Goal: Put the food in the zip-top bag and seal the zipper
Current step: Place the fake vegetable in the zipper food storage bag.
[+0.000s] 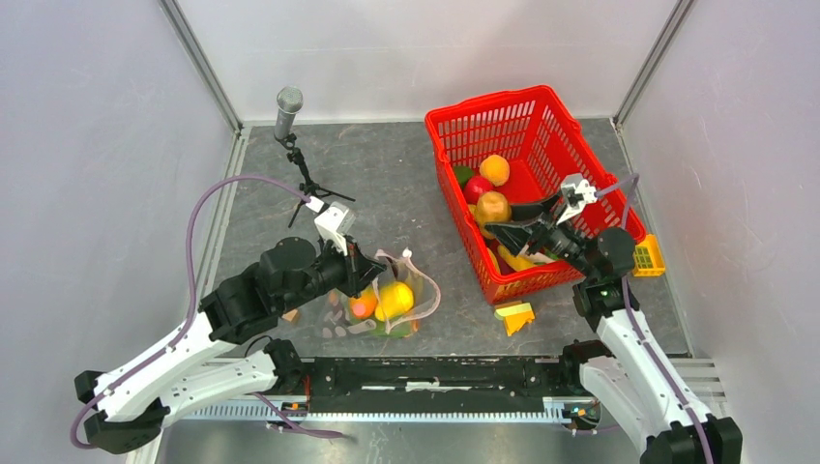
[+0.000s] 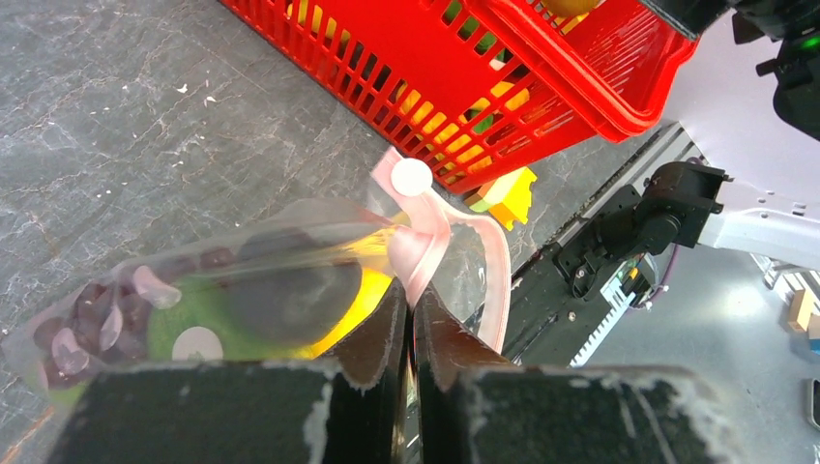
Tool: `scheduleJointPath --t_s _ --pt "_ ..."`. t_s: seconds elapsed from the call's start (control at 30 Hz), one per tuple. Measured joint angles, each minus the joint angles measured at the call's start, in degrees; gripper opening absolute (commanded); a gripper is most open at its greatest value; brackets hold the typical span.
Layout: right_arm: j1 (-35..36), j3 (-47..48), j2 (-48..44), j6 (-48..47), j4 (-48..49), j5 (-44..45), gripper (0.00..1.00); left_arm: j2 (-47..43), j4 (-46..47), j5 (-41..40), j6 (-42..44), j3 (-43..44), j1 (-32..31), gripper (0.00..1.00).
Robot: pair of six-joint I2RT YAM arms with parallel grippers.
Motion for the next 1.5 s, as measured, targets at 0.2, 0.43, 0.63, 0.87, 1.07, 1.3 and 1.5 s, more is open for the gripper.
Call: scheduleJointPath --t_s 0.2,0.43,0.63,0.87,1.07,1.3,1.5 --pt "7.3 0.1 -2.9 0.0 -2.7 1.0 0.38 0.3 0.3 0.2 0.0 0.0 0.0 0.10" --pt "22.5 3.3 -1.7 -3.0 -7.3 5.6 0.38 0.9 0.9 0.3 0.0 0.0 0.0 0.02" --pt "35.4 4.0 2.3 -5.2 -9.0 11.2 0.37 1.9 0.9 0.7 0.0 0.0 0.0 0.02" --pt "49.9 5.7 8.7 -9.1 -14.1 22.1 0.36 1.9 0.9 0.8 0.0 0.0 0.0 0.02" --pt "56.4 6.2 13.4 -9.8 -17.6 34.5 0.35 1.9 0.7 1.2 0.0 0.0 0.0 0.02" --pt "58.7 8.2 15.3 -11.3 -19.7 48.6 0.36 2.1 -1.9 2.8 0.0 1.6 0.0 0.02" --pt "59.1 10.0 18.9 -12.7 -17.7 49.9 0.38 4.3 -3.0 6.5 0.1 3.6 0.0 0.02"
